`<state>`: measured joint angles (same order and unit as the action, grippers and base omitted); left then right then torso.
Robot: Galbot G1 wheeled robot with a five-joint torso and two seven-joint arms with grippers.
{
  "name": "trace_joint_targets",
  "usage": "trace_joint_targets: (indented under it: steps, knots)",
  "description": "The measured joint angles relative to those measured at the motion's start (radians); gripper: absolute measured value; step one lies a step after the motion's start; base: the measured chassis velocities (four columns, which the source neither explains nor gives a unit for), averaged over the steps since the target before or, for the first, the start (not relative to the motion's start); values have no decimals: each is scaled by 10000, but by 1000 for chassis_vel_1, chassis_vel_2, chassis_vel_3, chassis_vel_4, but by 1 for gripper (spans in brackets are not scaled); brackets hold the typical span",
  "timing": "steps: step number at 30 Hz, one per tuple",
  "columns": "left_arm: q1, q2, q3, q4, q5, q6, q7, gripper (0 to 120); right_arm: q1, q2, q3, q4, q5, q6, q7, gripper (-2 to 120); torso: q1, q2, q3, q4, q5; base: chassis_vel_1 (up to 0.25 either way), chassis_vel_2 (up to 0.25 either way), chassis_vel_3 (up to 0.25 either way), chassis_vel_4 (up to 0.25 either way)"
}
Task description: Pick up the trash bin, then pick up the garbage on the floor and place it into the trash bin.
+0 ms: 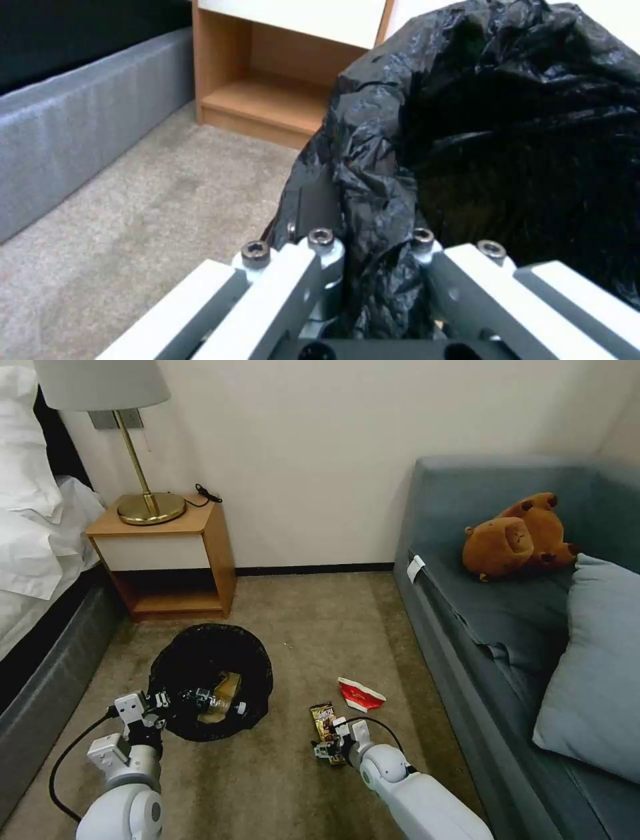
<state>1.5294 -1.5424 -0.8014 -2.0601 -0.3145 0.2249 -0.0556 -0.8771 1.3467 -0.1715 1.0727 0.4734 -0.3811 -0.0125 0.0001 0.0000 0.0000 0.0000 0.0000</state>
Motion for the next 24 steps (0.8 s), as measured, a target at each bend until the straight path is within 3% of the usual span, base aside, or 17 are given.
trace_joint_targets:
  steps: [11, 18, 22, 24]
  knots:
    - [55, -9, -84, -48, -22, -12, -14, 3, 529, 374, 194, -1120, -609, 228, -439, 99, 0, 0, 0, 1, 0, 0, 0, 0, 0]
    - [28, -3, -89, -48, -50, -18, -26, 3, 368, 376, 391, -1175, -955, 689, -568, 82, -1, 1, -1, -4, -4, 0, 0, 0, 0]
    - [21, 6, -75, -39, -56, -20, -30, 3, 300, 372, 510, -1180, -1195, 806, -598, 62, -2, 1, -1, -4, -3, 0, 0, 0, 0]
    - [14, 23, -74, -36, -98, -21, -36, 3, 288, 366, 539, -1173, -1268, 812, -602, 59, -1, 0, -1, -4, -4, 0, 0, 0, 0]
